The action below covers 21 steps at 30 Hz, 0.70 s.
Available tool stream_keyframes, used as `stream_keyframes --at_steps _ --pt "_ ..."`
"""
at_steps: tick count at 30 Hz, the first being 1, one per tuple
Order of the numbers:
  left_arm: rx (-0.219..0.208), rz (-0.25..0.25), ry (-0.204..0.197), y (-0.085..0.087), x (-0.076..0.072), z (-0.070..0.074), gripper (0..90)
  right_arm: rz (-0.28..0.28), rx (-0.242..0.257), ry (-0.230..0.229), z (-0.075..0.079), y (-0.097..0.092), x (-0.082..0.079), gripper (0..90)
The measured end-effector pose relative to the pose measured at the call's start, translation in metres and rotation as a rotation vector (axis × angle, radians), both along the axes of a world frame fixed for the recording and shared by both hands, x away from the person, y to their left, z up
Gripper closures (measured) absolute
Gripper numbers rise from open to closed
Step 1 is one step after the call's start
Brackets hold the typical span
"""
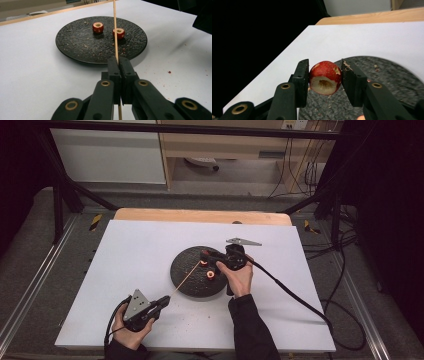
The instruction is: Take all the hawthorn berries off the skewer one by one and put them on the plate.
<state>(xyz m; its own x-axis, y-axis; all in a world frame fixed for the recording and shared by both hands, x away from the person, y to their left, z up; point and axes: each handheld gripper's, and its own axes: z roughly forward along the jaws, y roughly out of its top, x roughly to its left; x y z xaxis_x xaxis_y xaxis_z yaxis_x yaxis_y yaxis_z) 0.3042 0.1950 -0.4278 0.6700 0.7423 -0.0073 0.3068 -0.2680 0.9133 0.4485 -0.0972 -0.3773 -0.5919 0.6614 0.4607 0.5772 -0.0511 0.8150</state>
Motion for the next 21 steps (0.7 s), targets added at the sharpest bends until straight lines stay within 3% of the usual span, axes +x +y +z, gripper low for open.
stream_keyframes --at_steps 12,21 --pt "-0.004 0.008 0.001 0.002 0.001 0.0 88.4 -0.098 -0.03 -0.039 0.011 -0.022 0.021 59.9" --pt "-0.004 0.01 0.002 0.003 0.001 0.0 88.4 -0.088 -0.084 0.003 -0.017 -0.019 0.022 59.9"
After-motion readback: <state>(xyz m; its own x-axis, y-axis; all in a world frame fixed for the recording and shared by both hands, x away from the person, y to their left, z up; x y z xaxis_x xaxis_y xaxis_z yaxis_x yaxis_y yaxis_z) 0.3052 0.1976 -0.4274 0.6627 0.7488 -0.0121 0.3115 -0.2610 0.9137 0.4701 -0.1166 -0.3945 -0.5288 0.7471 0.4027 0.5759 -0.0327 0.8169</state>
